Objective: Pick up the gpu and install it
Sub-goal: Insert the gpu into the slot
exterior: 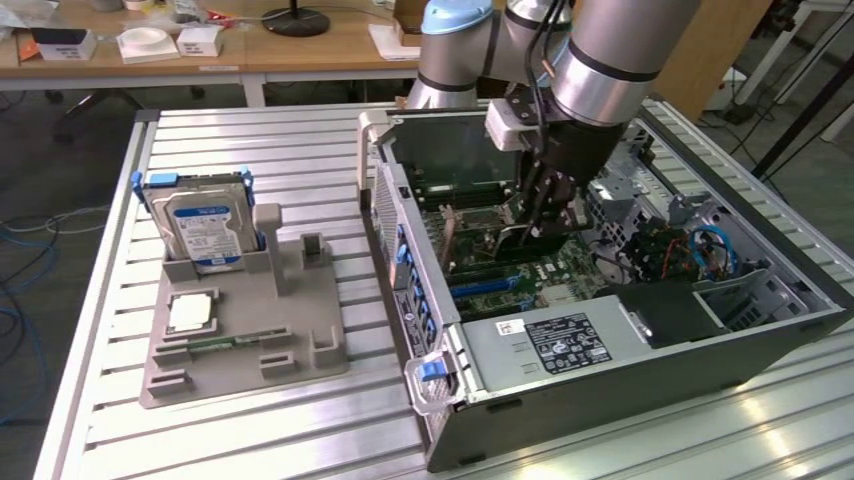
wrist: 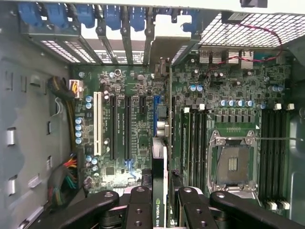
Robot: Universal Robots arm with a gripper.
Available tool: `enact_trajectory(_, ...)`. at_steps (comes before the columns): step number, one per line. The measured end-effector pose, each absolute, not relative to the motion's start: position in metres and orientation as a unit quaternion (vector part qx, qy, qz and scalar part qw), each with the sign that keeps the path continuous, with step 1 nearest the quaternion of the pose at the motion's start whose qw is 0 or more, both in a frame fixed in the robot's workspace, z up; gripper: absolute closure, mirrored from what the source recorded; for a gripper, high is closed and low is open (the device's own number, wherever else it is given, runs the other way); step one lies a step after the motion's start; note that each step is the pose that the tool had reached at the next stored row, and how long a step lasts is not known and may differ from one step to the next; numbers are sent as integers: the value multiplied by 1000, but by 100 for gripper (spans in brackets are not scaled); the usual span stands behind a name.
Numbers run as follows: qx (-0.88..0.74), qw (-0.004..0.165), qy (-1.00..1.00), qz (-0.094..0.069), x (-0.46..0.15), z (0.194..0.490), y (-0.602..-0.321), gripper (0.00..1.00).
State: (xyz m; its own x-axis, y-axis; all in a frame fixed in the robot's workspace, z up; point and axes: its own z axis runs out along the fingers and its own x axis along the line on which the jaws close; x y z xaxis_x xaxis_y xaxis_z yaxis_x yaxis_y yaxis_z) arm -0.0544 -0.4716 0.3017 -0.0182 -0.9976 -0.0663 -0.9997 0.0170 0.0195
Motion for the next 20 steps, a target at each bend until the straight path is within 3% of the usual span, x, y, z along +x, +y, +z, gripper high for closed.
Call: enact_trajectory(20,-700,17,713,29,-71,278,-471,74)
